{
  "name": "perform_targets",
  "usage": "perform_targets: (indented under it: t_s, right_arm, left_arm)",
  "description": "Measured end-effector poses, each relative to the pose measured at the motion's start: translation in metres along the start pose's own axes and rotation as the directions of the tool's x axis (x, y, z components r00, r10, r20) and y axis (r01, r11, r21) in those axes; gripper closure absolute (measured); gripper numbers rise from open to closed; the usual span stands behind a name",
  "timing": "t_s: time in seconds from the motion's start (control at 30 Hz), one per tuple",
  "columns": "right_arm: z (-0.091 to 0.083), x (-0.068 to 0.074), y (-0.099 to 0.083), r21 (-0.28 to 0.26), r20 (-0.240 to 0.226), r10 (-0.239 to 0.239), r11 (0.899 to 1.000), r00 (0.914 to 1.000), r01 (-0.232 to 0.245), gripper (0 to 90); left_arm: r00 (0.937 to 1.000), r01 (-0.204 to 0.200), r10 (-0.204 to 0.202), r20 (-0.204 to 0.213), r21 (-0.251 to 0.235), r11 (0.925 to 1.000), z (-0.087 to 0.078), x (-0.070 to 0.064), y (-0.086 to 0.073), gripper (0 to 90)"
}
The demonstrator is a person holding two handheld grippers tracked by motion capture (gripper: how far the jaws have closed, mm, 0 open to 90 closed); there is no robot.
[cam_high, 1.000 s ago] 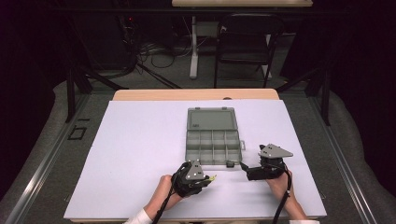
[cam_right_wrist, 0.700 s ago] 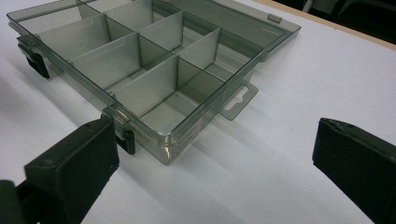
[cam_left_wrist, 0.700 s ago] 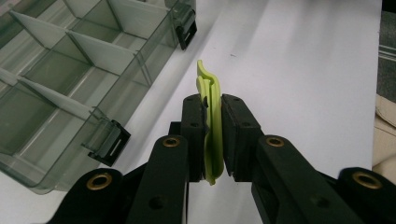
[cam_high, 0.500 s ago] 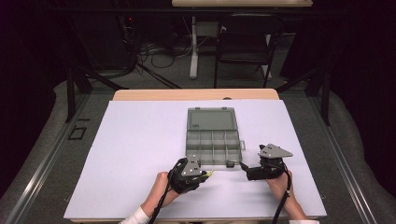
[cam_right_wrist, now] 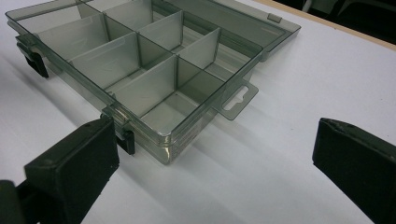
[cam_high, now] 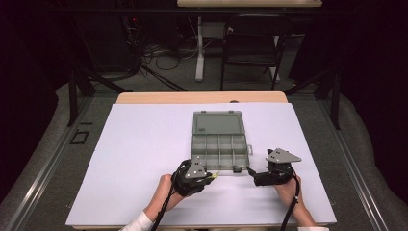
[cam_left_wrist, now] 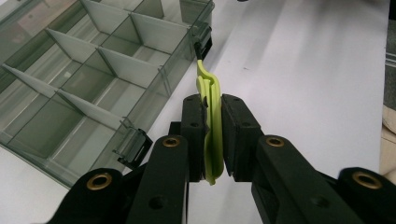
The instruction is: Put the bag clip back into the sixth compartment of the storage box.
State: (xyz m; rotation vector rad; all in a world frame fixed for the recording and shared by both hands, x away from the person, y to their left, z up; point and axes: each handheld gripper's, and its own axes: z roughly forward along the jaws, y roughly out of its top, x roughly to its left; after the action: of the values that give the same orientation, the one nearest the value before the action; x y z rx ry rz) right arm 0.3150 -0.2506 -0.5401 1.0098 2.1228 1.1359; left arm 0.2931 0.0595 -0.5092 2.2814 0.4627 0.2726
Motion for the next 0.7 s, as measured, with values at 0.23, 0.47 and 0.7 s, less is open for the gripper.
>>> perform_targets:
  t_s: [0.23, 0.47, 0.7]
  right_arm:
    - [0.000, 0.001, 0.000, 0.000, 0.001, -0.001, 1.000, 1.0000, 0.001, 0.0]
    - [0.000, 0.000, 0.000, -0.003, -0.003, 0.006, 1.000, 1.0000, -0.006, 0.0]
    - [0.001, -0.001, -0.001, -0.003, -0.014, 0.008, 1.000, 0.9999, -0.008, 0.0]
  left_arm:
    - [0.9995, 0.024, -0.024, -0.019, -0.017, 0.9996, -0.004, 0.006, 0.003, 80.1]
    - [0.9988, 0.035, -0.035, -0.034, -0.019, 0.9992, -0.005, 0.012, 0.005, 80.1]
    - [0.9979, 0.042, -0.043, -0.049, -0.024, 0.9988, -0.005, 0.018, 0.009, 80.1]
